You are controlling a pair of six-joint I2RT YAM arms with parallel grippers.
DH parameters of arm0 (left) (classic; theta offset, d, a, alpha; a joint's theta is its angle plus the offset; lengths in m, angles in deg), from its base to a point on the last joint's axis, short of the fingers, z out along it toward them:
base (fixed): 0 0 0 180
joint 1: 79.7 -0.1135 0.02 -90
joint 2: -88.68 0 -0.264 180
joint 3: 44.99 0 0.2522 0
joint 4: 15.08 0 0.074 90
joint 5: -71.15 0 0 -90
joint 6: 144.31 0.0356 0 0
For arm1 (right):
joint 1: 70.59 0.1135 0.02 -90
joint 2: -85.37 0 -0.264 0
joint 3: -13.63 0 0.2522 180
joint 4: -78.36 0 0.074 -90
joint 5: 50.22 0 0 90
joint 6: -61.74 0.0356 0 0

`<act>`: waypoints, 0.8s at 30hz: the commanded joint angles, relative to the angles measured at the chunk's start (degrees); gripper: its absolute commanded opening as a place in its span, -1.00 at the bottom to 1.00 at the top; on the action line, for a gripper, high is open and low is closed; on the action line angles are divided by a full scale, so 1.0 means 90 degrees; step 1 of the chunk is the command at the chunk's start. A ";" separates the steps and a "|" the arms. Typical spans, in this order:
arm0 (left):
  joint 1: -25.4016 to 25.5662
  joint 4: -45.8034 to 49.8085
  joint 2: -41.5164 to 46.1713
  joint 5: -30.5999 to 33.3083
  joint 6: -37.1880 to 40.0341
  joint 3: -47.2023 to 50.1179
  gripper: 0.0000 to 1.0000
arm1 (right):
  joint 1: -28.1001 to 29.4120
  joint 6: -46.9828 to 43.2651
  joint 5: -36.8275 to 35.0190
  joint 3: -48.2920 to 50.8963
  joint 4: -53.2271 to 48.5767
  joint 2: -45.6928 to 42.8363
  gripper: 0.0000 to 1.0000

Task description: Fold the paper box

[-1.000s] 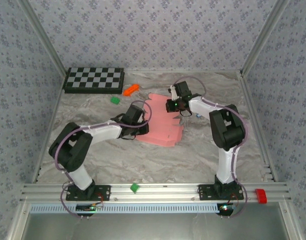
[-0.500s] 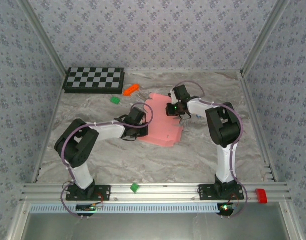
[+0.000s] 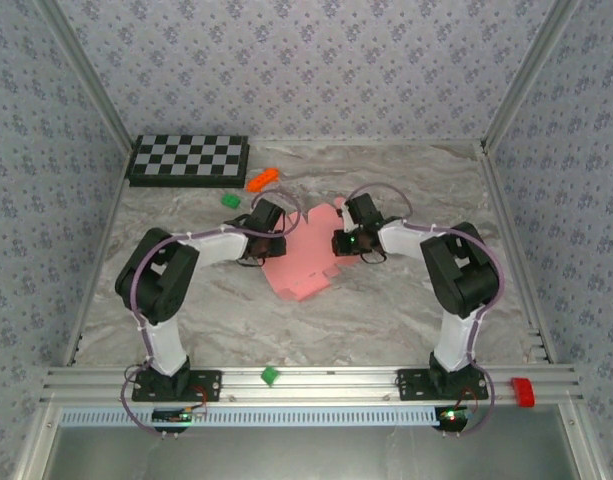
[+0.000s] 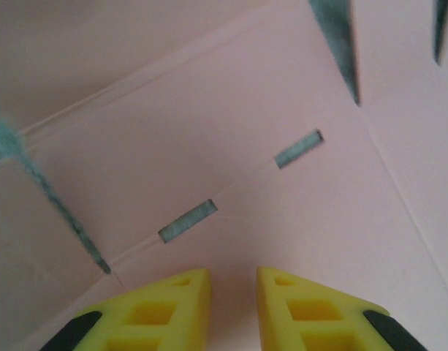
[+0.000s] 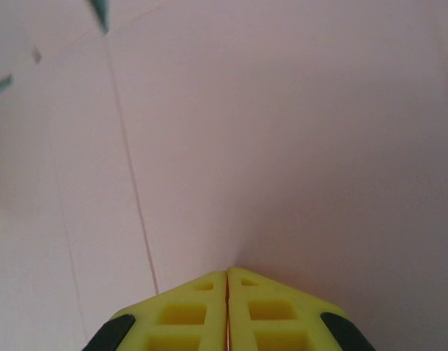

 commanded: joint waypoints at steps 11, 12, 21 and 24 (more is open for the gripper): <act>-0.0032 0.0954 -0.0044 -0.0264 0.0793 -0.0910 -0.07 | 0.0793 0.0210 -0.0396 0.0075 -0.0266 -0.0913 -0.73; -0.0006 0.0969 0.0112 -0.0263 0.0759 -0.0839 0.04 | 0.0757 0.0150 -0.0413 -0.0023 -0.0293 -0.0921 -0.73; 0.0358 0.0884 0.0980 -0.0337 -0.0148 0.0146 -0.01 | 0.0261 -0.0521 -0.0484 -0.1455 -0.1120 0.0157 -0.80; 0.0484 0.0781 0.0966 -0.0424 -0.0381 0.0351 -0.39 | 0.0150 -0.0656 -0.0500 -0.1626 -0.1232 0.0454 -0.84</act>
